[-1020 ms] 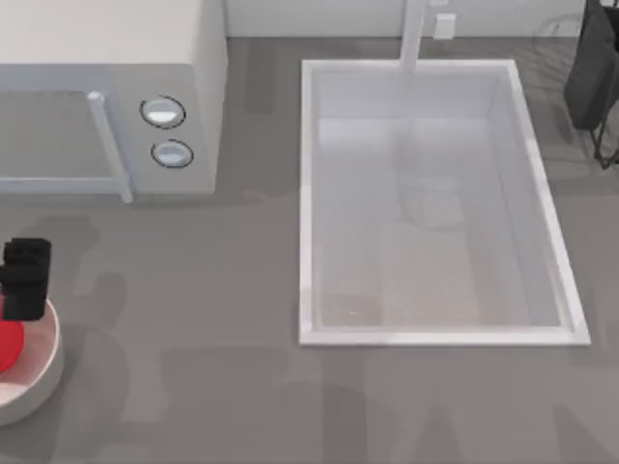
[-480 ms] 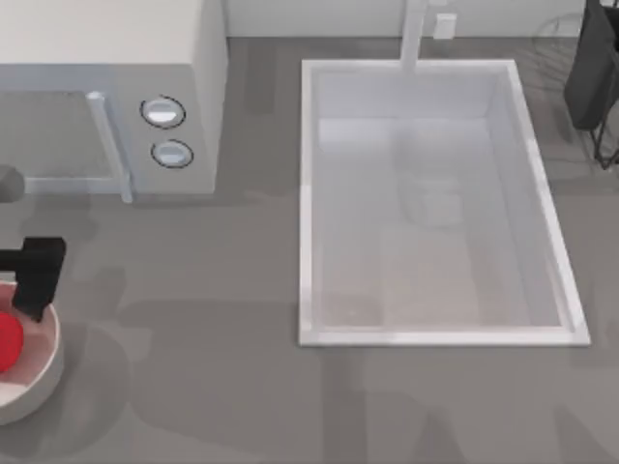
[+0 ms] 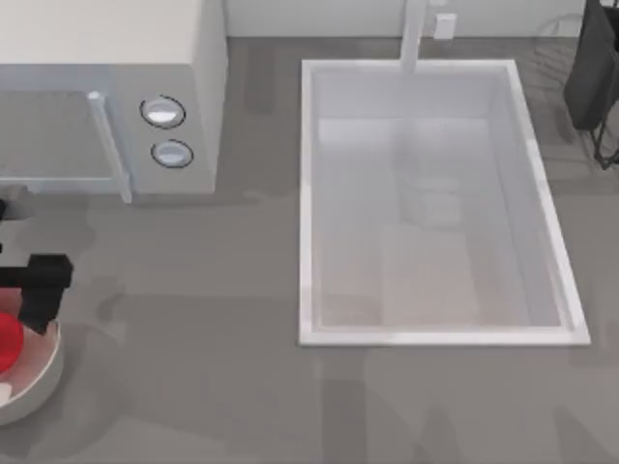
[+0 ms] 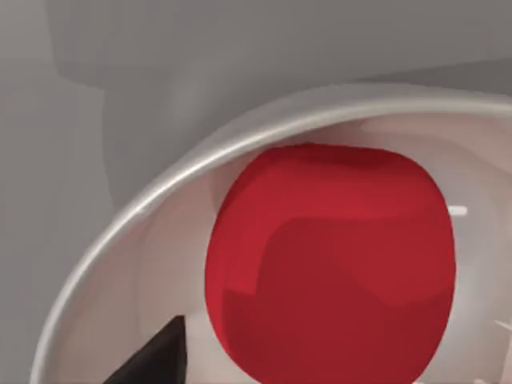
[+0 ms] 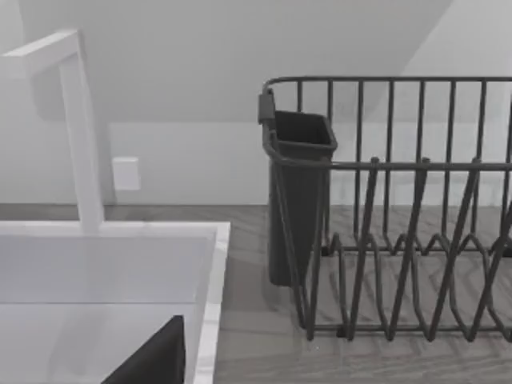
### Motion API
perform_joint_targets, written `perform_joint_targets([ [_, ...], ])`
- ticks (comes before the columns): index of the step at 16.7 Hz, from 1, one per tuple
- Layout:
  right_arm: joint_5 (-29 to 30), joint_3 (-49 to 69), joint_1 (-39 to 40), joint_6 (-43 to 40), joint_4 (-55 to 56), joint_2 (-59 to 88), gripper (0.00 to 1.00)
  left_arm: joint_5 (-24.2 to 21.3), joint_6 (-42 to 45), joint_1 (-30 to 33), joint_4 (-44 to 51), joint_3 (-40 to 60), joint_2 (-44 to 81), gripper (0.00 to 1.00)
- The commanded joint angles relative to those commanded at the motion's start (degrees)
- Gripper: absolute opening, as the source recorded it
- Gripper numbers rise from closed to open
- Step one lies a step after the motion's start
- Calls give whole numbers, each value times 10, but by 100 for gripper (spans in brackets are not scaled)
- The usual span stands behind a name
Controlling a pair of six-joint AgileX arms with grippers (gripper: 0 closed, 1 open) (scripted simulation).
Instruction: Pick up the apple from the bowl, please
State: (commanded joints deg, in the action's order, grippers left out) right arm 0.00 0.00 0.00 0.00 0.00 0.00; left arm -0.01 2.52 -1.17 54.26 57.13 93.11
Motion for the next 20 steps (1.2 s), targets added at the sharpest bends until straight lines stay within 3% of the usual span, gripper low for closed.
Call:
perform_joint_targets([
  [5,0,0,0,0,0,0,100,0,2,-2,-152,-77,64,100],
  [11,0,0,0,0,0,0,100,0,3,-3,-184,-98,84,100],
  [20,0,0,0,0,0,0,100,0,3,-3,-184,-98,84,32],
])
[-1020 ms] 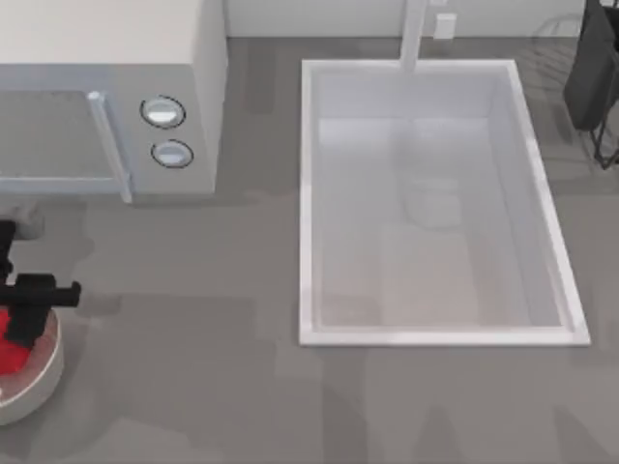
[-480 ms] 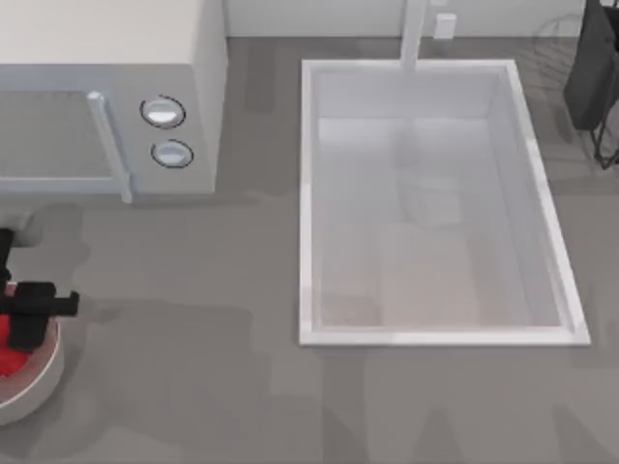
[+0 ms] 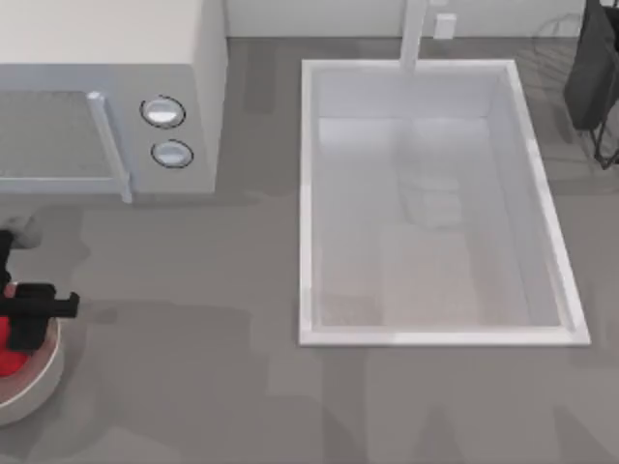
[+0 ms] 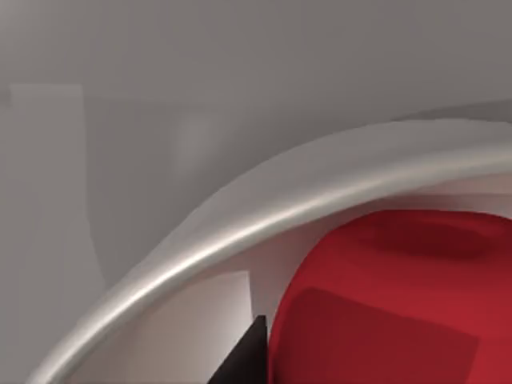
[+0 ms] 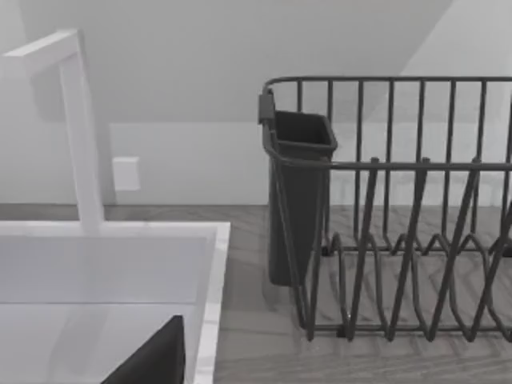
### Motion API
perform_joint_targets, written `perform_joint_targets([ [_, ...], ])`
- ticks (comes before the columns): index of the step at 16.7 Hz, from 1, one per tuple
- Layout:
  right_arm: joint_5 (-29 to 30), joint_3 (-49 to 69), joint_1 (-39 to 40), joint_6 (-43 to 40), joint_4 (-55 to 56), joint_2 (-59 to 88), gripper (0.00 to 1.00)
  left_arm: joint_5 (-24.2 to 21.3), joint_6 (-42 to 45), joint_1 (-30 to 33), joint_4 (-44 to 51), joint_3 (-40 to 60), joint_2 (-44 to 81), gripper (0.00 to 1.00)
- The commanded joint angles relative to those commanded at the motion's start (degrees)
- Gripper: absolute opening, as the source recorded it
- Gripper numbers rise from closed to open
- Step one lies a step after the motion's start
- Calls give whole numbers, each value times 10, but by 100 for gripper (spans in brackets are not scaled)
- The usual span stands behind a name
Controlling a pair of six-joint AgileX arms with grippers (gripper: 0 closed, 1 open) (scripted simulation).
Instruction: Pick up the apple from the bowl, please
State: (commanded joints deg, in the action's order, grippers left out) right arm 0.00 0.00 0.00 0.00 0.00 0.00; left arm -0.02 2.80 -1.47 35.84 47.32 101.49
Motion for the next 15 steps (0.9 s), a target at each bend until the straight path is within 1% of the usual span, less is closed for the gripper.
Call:
perform_joint_targets([
  [4,0,0,0,0,0,0,100,0,0,0,0,0,0,2],
  [5,0,0,0,0,0,0,100,0,0,0,0,0,0,0],
  [12,0,0,0,0,0,0,100,0,0,0,0,0,0,0],
  [13,0,0,0,0,0,0,100,8,11,-4,61,11,-87,0],
  [15,0,0,0,0,0,0,100,8,11,-4,69,19,-85,0],
])
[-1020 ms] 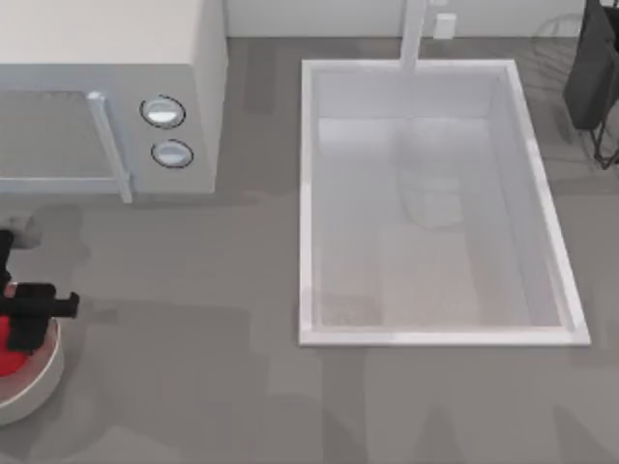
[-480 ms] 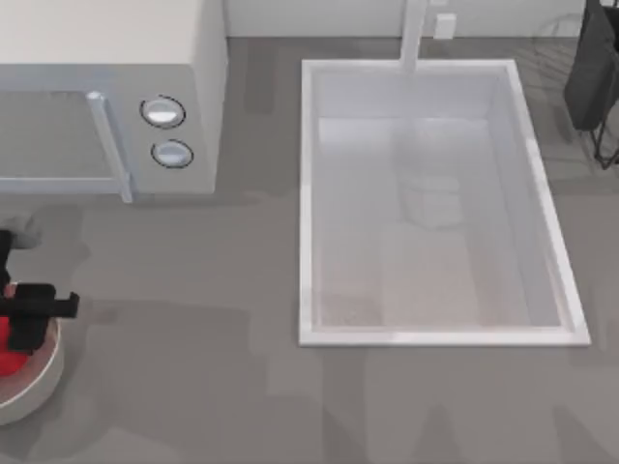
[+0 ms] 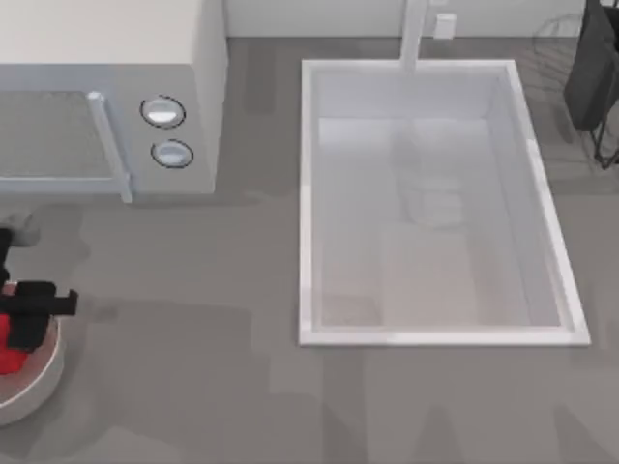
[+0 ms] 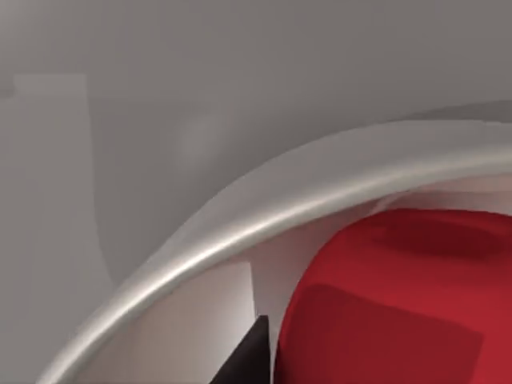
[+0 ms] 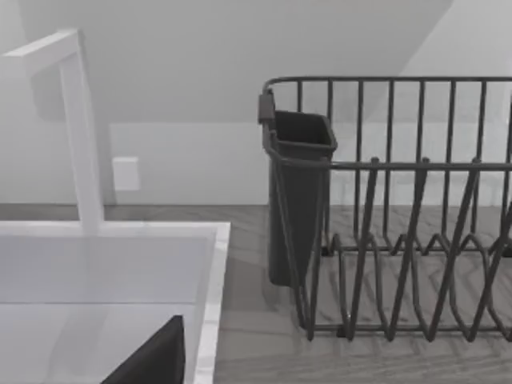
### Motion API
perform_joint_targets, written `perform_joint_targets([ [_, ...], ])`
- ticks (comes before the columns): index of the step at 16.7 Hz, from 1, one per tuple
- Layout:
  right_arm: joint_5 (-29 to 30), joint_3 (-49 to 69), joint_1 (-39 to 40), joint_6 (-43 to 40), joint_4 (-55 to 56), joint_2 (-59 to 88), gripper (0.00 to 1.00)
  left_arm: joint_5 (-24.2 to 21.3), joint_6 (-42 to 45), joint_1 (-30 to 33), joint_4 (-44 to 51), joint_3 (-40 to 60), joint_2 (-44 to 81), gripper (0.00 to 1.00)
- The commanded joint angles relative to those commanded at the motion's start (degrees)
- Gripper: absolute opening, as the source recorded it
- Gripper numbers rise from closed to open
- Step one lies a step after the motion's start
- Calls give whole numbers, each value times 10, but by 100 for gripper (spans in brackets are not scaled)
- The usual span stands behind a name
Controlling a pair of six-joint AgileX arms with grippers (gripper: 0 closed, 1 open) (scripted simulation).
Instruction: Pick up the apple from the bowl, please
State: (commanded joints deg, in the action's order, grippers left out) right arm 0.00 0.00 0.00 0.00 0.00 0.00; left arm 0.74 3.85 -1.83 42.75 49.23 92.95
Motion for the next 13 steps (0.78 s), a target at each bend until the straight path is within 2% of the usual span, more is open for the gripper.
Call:
perform_joint_targets([
  [5,0,0,0,0,0,0,100,0,-1,2,126,125,12,0],
  [13,0,0,0,0,0,0,100,1,-7,7,496,486,2,0],
])
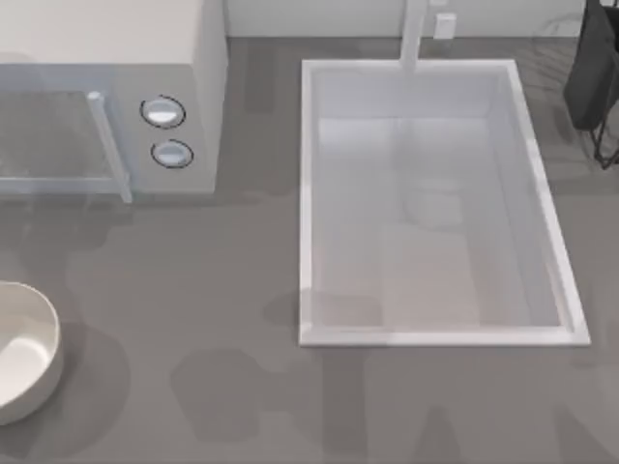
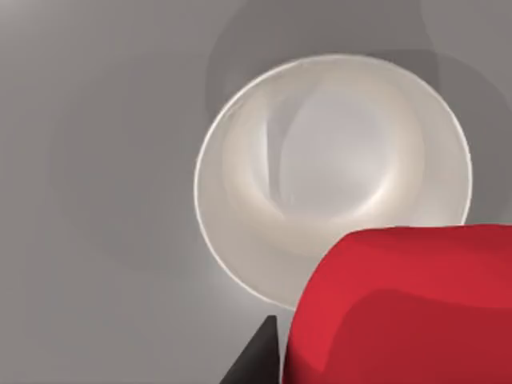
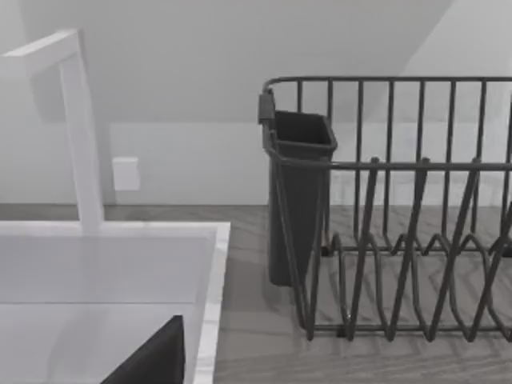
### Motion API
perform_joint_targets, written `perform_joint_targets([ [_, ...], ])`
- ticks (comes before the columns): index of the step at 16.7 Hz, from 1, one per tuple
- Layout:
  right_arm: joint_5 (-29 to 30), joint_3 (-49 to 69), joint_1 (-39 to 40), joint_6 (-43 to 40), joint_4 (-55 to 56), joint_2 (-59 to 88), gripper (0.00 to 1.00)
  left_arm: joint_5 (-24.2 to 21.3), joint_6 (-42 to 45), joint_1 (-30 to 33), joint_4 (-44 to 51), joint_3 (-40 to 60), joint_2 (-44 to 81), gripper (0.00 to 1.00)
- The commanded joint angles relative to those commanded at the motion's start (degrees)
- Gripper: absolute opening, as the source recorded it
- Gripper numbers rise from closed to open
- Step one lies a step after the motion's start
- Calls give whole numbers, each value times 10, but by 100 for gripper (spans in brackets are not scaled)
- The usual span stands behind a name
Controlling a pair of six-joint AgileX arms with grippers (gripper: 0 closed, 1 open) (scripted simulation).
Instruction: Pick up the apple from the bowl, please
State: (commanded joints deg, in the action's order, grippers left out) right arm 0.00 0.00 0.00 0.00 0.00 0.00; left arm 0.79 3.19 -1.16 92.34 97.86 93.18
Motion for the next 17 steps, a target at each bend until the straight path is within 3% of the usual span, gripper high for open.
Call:
perform_joint_targets([
  [4,0,0,0,0,0,0,100,0,-2,2,82,81,-13,0],
  [11,0,0,0,0,0,0,100,0,-9,7,82,82,-9,0],
  [14,0,0,0,0,0,0,100,-1,-65,63,49,57,9,0],
  [17,0,0,0,0,0,0,100,-3,-174,170,-10,11,30,0],
])
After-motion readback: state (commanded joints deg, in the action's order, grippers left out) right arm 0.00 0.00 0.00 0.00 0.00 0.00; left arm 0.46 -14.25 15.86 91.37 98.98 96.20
